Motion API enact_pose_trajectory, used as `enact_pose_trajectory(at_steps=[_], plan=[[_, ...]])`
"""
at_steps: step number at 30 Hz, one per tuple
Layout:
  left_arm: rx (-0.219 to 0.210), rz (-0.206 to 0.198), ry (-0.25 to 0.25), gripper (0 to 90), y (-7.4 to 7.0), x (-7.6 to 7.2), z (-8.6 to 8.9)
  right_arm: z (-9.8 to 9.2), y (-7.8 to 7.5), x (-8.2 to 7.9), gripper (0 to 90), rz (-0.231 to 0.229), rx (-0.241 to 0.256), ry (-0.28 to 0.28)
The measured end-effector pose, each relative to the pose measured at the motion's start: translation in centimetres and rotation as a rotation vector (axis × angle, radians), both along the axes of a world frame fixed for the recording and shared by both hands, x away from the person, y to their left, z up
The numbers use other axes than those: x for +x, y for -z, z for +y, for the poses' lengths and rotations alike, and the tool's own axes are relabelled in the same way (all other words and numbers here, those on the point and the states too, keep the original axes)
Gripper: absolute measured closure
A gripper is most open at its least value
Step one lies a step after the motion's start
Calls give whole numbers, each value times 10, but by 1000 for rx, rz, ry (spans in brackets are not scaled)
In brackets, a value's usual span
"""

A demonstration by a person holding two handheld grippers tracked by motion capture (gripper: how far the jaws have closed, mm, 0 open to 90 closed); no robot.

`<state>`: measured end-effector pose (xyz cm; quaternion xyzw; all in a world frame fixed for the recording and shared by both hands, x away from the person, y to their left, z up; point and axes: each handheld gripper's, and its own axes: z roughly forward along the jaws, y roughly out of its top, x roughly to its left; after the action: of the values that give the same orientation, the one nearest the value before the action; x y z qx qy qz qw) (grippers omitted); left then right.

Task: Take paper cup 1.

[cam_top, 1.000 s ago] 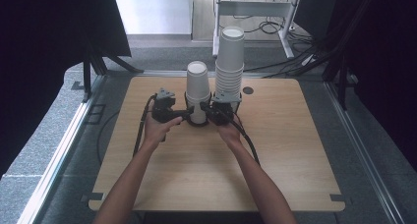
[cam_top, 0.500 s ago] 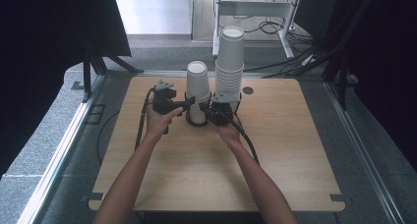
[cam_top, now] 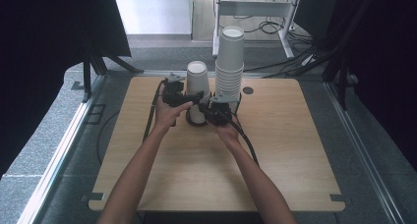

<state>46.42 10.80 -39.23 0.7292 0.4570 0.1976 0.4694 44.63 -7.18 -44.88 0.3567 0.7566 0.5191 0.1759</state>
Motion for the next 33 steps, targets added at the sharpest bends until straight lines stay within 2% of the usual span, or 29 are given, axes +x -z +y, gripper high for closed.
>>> enact_pose_trajectory(at_steps=[7, 14, 20, 23, 33], plan=[[23, 2, -13, 104, 5, 7, -10, -1, -6, -3, 878, -19, 32, -13], [-1, 6, -21, 103, 5, 10, -10, 0, -6, -1, 881, -31, 23, -4], [2, -31, -30, 82, 9, 14, -15, 2, -7, 0, 880, -17, 27, -7], [-5, -49, -58, 80, 11, 17, -20, 3, -9, 1, 881, -16, 21, -13], [0, -72, -71, 91, 12, 19, -22, 4, -9, 3, 879, -7, 22, -14]])
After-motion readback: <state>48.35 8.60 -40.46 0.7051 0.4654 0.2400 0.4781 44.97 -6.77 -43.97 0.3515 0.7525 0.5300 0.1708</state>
